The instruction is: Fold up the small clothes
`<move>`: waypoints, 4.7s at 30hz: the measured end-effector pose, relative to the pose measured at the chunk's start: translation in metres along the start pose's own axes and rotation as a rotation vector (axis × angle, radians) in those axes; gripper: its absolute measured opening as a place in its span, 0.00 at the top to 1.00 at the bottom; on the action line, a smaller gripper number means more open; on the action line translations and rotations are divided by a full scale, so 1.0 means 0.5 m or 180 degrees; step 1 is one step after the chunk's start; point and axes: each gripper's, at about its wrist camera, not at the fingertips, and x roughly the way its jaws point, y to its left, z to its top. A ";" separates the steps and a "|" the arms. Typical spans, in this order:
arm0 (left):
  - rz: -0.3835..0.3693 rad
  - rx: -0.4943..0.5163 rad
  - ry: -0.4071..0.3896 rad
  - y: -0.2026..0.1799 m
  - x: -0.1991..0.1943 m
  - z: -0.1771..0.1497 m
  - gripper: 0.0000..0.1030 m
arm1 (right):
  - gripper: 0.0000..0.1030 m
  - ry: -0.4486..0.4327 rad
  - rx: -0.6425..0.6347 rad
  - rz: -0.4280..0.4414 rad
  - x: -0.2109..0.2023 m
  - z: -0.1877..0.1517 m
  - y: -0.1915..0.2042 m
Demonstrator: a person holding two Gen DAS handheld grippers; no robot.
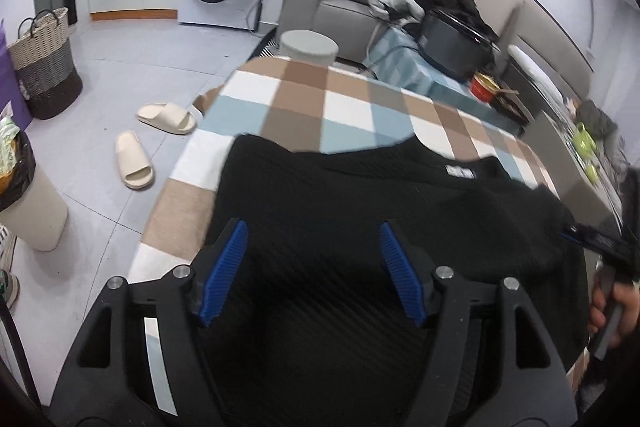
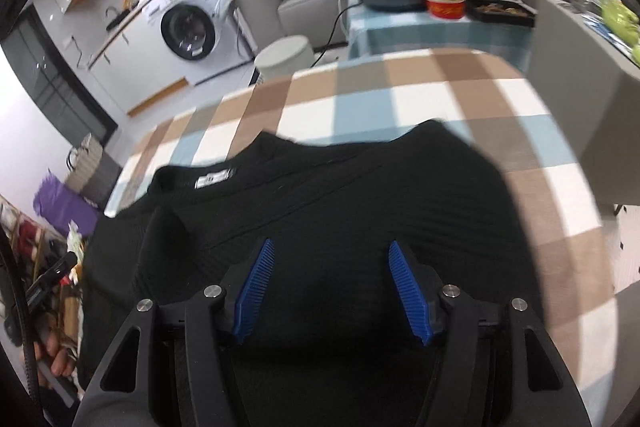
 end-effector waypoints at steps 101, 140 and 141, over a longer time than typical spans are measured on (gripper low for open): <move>-0.0272 0.0161 0.0458 0.057 -0.156 -0.238 0.50 | 0.42 0.0165 -0.0346 -0.0480 -0.286 -0.359 -0.057; 0.0057 0.0441 0.0466 -0.051 0.014 -0.104 0.16 | 0.98 -0.0476 -0.0517 -0.0467 -0.108 -0.152 0.005; 0.0180 0.0469 0.0479 -0.047 0.025 -0.103 0.16 | 0.96 -0.0261 -0.0546 -0.0541 -0.080 -0.155 0.003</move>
